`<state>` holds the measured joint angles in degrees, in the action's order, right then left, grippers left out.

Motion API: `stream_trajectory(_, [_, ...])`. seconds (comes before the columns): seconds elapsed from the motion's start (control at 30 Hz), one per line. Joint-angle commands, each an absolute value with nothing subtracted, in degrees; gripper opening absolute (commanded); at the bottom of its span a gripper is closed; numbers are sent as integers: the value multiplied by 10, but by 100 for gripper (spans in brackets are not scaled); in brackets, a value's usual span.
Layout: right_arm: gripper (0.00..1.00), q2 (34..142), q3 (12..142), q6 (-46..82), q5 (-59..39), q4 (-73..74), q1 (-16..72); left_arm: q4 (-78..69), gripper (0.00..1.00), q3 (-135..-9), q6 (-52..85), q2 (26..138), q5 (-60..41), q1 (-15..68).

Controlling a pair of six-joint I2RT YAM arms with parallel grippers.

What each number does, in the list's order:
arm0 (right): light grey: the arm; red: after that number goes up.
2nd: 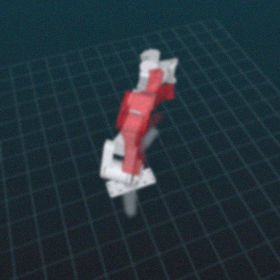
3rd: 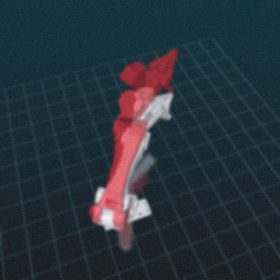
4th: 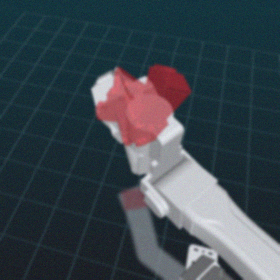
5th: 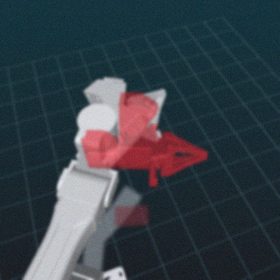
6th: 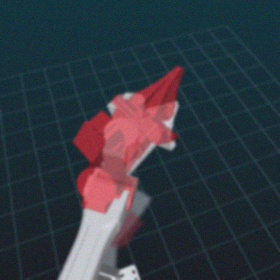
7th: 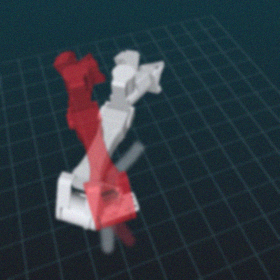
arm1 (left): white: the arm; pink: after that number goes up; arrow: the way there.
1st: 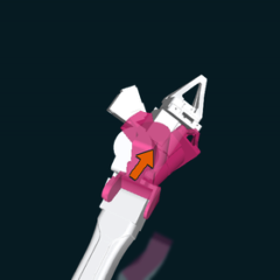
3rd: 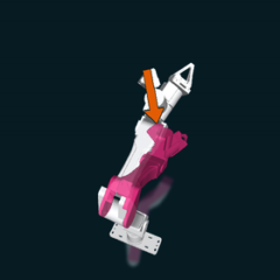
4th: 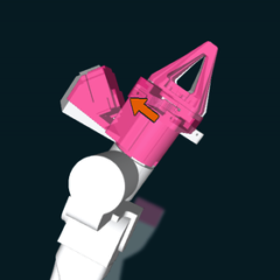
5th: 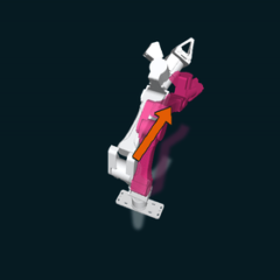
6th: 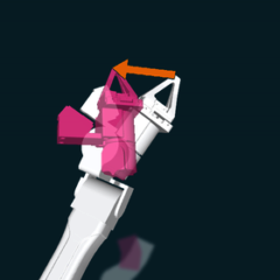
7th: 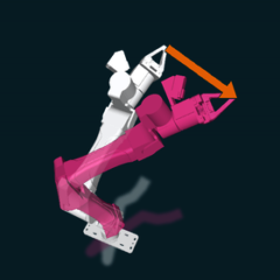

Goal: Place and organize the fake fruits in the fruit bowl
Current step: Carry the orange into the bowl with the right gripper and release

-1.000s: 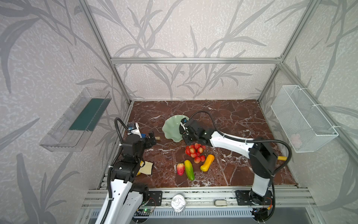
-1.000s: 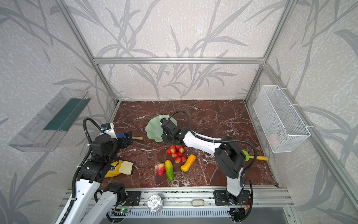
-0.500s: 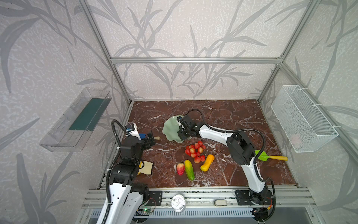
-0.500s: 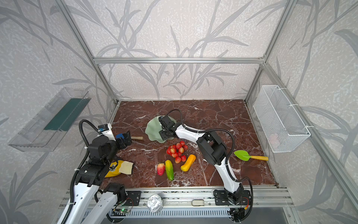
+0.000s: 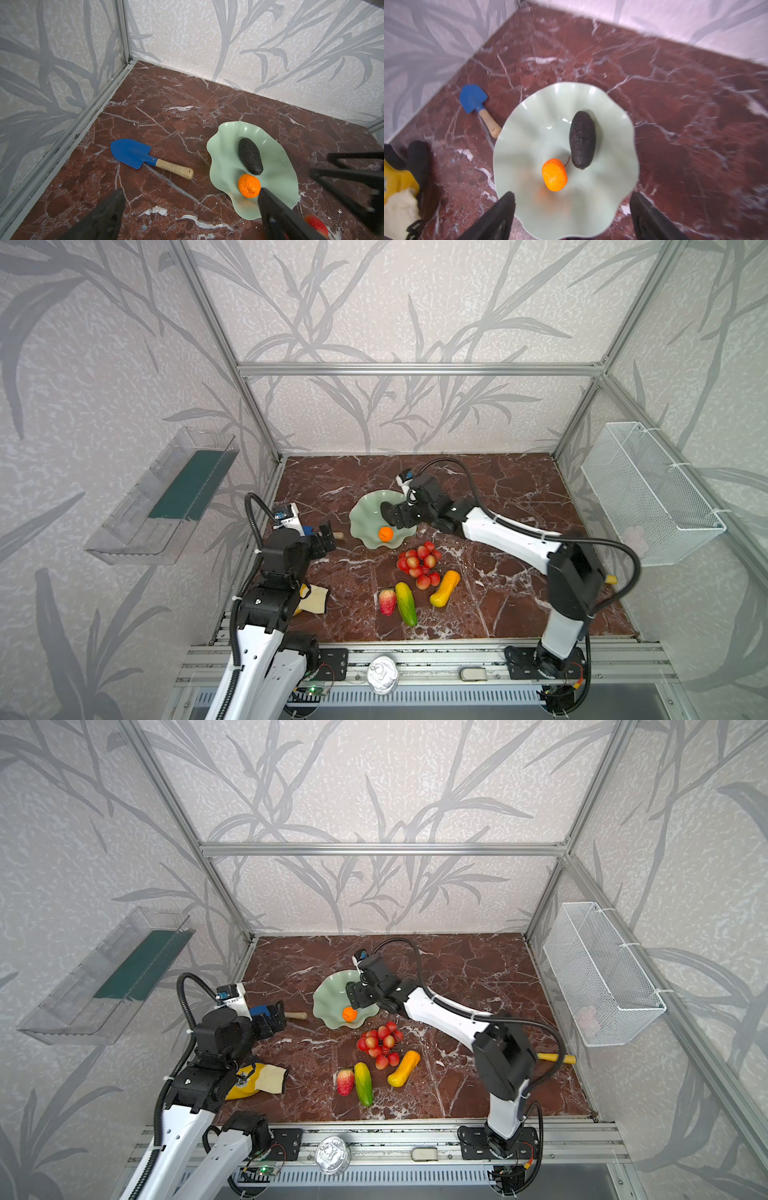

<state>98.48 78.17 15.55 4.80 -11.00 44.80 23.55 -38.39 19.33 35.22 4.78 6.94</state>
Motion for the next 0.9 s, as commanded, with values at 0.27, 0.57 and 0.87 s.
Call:
stream_trajectory(0.27, [98, 732, 516, 223, 142, -119, 397, 217, 96, -373, 262, 407, -116, 67])
stream_trajectory(0.57, [99, 674, 458, 245, 150, -132, 361, 289, 88, -331, 346, 408, -102, 225])
stream_trajectory(0.87, [99, 676, 441, 255, 148, -105, 346, 320, 85, -262, 406, 407, -80, 344])
